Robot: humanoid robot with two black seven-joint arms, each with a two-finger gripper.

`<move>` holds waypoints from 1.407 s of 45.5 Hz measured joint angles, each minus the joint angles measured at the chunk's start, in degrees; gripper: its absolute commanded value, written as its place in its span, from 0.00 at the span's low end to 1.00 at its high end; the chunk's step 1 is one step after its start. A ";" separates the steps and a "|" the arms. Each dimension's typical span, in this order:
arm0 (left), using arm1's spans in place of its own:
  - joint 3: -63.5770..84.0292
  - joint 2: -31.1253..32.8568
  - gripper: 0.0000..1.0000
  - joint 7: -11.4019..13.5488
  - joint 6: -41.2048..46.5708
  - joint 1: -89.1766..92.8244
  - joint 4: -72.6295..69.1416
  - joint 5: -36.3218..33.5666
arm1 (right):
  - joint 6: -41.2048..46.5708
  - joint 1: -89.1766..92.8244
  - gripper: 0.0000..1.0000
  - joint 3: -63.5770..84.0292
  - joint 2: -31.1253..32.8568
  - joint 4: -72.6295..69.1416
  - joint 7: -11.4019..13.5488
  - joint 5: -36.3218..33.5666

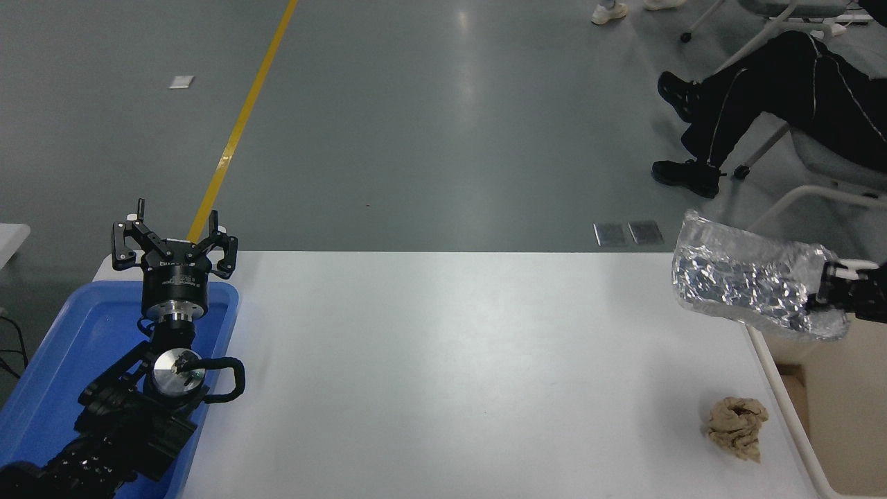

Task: Pick up foil plate and place in dustbin

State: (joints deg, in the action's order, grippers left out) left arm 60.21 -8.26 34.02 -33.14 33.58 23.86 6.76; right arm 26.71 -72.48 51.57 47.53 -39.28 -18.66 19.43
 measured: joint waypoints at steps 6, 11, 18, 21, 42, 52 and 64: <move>0.00 0.00 0.99 0.00 0.00 0.00 0.00 0.01 | -0.23 10.79 0.00 -4.89 -2.97 11.50 0.11 -6.06; 0.00 0.00 0.99 0.03 0.00 0.00 -0.01 0.01 | -0.58 18.70 0.00 -7.50 -6.37 20.48 0.28 -11.64; 0.00 0.00 0.99 0.08 0.01 -0.01 -0.02 0.01 | -4.43 28.11 0.00 -9.49 -10.78 28.85 0.77 -18.09; 0.00 -0.01 0.99 0.08 0.02 0.00 -0.02 0.02 | -7.64 31.56 0.00 -9.93 -12.47 30.84 1.65 -19.76; 0.00 0.00 0.99 0.07 0.02 -0.01 -0.04 0.09 | -23.57 41.60 0.73 -13.73 -19.58 35.82 14.77 -24.46; 0.00 0.00 0.99 0.08 0.02 -0.01 -0.04 0.09 | -24.87 43.36 0.87 -15.67 -20.35 35.65 16.38 -25.33; 0.00 0.00 0.99 0.08 0.02 -0.01 -0.04 0.09 | -24.99 41.63 0.87 -16.49 -19.03 32.68 14.32 -25.41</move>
State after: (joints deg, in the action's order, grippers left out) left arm 60.21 -8.27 34.10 -33.13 33.57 23.82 6.85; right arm 1.72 -30.86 35.08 28.50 -6.60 -4.35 -5.97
